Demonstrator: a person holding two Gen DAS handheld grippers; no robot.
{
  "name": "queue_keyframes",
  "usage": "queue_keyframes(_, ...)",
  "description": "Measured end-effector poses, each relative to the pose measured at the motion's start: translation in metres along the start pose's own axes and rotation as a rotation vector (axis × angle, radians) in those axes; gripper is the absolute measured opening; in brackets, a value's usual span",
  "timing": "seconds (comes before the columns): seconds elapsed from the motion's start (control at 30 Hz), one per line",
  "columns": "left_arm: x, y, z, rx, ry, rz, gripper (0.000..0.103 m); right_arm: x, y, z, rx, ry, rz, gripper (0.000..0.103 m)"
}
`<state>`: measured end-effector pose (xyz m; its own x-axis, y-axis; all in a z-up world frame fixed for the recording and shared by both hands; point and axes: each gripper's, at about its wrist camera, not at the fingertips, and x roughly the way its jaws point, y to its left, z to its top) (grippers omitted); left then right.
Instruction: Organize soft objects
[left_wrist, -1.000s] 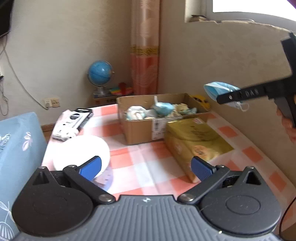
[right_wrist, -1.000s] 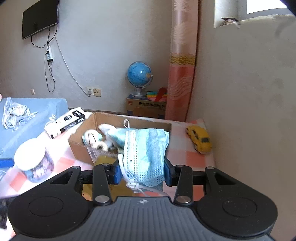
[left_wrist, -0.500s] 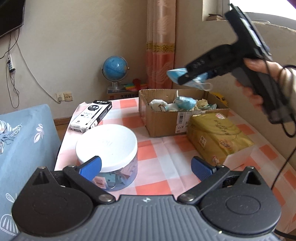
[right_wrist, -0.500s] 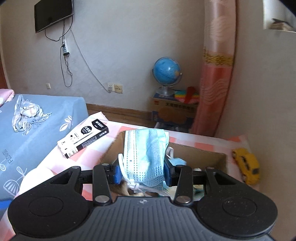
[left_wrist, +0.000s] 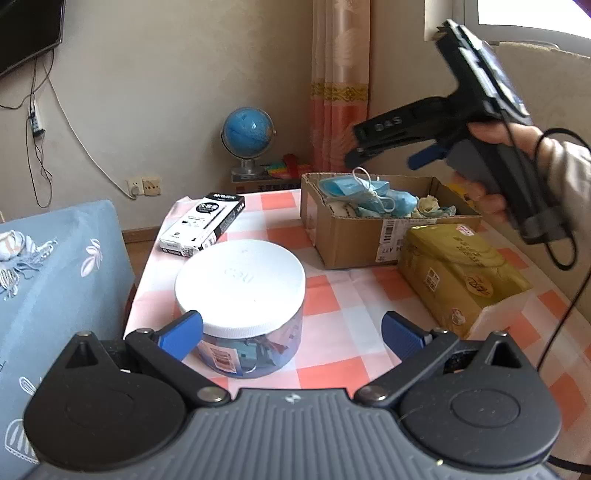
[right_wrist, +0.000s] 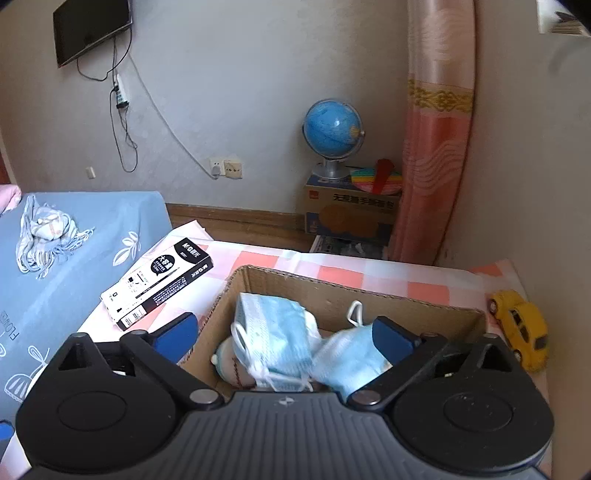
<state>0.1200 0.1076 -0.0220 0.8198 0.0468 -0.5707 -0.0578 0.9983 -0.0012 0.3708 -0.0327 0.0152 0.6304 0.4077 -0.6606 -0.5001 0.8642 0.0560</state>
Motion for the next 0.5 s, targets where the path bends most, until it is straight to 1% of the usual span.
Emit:
queue_keyframes(0.13,-0.003,-0.007,0.001,0.024,-0.008,0.012,0.102,-0.021,-0.003,-0.007,0.002,0.008,-0.027,0.103)
queue_keyframes(0.23,-0.007,-0.010,0.004,0.019,-0.007,-0.012,0.102,-0.040,-0.004,-0.017,0.002,0.027,-0.050,0.103)
queue_keyframes(0.3,-0.010,-0.014,0.006,0.019,-0.002,-0.009,0.102,-0.053,-0.004,-0.024,0.005,0.038,-0.066,0.103)
queue_keyframes(0.43,-0.014,-0.018,0.014,0.008,0.017,-0.018,0.102,-0.083,-0.004,-0.054,0.037,0.077,-0.131,0.103)
queue_keyframes(0.5,-0.014,-0.021,0.020,-0.004,0.041,-0.020,0.102,-0.097,-0.004,-0.068,0.054,0.092,-0.168,0.103)
